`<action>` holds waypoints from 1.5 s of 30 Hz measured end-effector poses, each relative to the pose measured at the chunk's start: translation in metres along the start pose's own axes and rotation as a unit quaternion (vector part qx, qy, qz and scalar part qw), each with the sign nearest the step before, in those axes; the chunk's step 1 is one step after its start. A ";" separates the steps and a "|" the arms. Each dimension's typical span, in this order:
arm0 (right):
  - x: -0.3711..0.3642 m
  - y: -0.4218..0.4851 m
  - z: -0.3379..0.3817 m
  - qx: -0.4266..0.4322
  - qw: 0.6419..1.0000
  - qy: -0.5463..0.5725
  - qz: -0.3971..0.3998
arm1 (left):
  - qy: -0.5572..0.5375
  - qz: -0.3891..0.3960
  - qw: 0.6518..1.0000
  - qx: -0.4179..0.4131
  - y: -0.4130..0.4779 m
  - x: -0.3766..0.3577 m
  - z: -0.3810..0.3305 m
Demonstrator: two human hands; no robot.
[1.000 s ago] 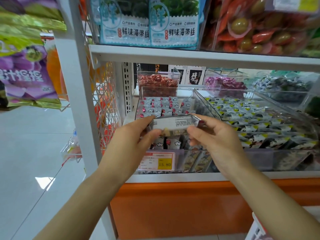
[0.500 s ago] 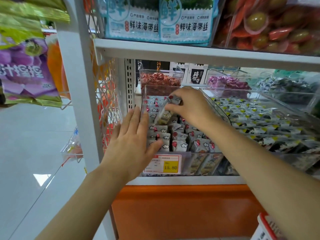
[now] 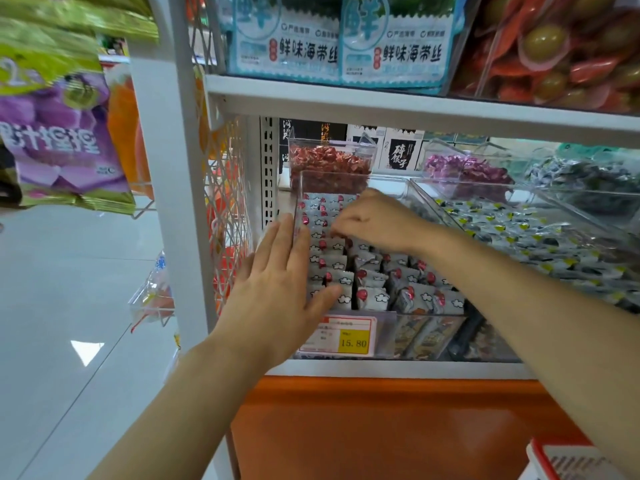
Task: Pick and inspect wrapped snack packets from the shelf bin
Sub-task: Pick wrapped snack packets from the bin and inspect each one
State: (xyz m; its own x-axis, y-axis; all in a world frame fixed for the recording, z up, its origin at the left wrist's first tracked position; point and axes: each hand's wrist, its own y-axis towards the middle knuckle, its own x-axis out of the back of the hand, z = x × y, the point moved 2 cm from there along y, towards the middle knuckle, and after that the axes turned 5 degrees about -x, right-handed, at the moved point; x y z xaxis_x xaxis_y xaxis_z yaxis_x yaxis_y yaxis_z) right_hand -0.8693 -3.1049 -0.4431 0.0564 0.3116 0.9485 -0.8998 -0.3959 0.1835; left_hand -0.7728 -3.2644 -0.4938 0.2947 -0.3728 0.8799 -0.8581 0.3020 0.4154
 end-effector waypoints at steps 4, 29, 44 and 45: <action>0.006 0.020 -0.004 -0.014 0.996 0.039 -0.075 | -0.008 0.002 1.000 0.005 0.001 0.000 -0.001; 0.006 -0.133 0.008 -0.161 0.717 0.607 -0.303 | -0.234 -0.106 0.966 -0.003 -0.007 0.012 -0.037; -0.008 -0.147 0.010 -0.189 0.650 0.711 -0.192 | -0.559 -0.102 0.806 0.166 -0.010 0.013 -0.034; -0.009 -0.146 0.010 -0.194 0.634 0.725 -0.186 | -0.535 -0.108 0.823 0.158 -0.010 0.014 -0.034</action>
State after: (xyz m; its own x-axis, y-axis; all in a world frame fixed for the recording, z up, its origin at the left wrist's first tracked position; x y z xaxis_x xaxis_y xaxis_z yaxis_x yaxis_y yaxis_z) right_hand -0.7343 -3.0585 -0.4762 0.0926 0.8988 -0.4284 -0.9954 0.0933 -0.0194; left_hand -0.7454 -3.2428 -0.4779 0.0604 -0.9980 0.0172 -0.9504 -0.0523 0.3065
